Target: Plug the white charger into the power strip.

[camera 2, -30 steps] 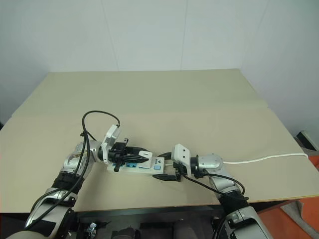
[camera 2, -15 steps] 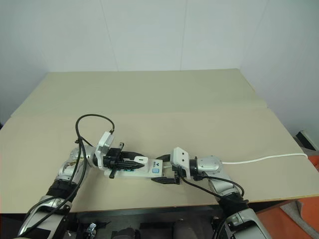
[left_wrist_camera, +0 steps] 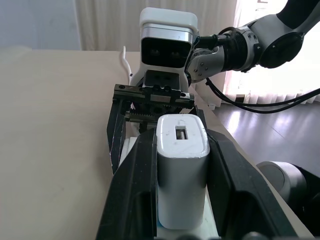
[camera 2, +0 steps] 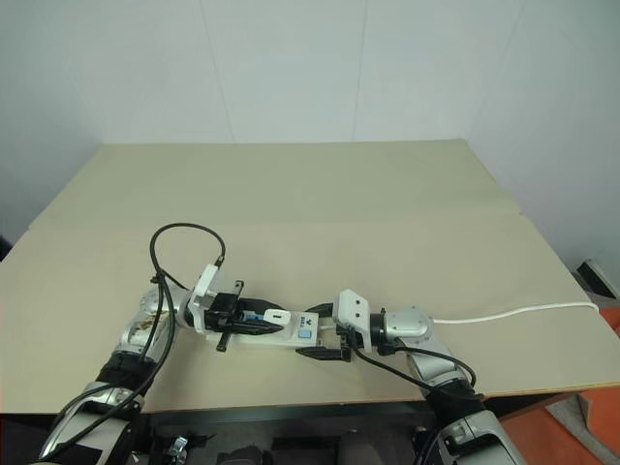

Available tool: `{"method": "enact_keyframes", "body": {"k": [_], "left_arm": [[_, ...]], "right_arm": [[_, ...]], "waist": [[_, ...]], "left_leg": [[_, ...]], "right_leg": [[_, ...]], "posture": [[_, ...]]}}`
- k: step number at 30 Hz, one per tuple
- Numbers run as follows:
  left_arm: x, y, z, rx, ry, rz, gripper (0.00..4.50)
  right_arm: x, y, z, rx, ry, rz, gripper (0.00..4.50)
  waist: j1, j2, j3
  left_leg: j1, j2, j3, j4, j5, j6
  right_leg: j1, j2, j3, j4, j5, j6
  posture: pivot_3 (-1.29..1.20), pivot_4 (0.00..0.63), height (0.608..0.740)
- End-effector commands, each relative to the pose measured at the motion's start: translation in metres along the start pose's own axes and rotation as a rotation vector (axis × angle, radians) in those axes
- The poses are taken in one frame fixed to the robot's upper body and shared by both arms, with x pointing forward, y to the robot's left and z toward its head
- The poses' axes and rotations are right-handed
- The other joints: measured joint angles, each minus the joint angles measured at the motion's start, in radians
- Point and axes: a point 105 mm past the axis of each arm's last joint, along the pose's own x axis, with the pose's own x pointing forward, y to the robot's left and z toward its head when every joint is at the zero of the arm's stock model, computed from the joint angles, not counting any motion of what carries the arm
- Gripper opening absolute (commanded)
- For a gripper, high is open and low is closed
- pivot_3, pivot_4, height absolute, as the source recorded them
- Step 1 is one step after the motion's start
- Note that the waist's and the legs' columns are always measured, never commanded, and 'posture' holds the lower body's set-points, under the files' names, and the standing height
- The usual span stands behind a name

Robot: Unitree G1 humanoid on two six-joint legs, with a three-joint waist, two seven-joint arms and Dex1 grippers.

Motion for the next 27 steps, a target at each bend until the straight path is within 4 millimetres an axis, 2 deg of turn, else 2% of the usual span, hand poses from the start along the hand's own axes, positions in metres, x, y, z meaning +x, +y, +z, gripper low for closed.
{"method": "enact_keyframes", "body": {"k": [1,9,20,27], "left_arm": [[-0.014,-0.006,-0.037,-0.117,0.134,0.057,1.0],[-0.016,-0.005,-0.037,-0.145,0.129,0.076,1.0],[-0.015,-0.002,-0.03,-0.089,0.121,0.069,4.48],[-0.019,0.002,-0.017,-0.063,0.107,0.059,4.48]], "right_arm": [[-0.002,0.004,0.0,-0.035,0.016,0.018,3.42],[0.0,0.006,-0.003,-0.042,0.028,0.023,3.42],[0.001,0.007,-0.004,-0.04,0.029,0.023,3.42],[0.001,0.005,-0.004,-0.042,0.028,0.021,3.42]], "waist": [[0.001,0.0,-0.001],[0.005,0.001,-0.004],[0.01,0.008,-0.009],[0.01,0.008,-0.008]], "left_leg": [[0.0,0.0,0.0,0.0,0.0,0.0],[0.001,0.0,0.0,0.0,0.0,0.0],[0.002,0.0,0.001,-0.001,0.0,0.0],[0.001,0.001,0.001,-0.001,0.0,0.0]], "right_leg": [[0.0,0.0,0.0,0.0,0.0,0.0],[0.001,0.0,0.0,0.0,0.0,0.0],[0.002,0.001,0.001,-0.003,0.0,0.001],[0.002,0.001,0.001,-0.004,0.0,0.001]], "posture": [[0.0,0.15,0.74],[0.0,0.15,0.74],[0.0,0.15,0.74],[0.0,0.15,0.74]]}}
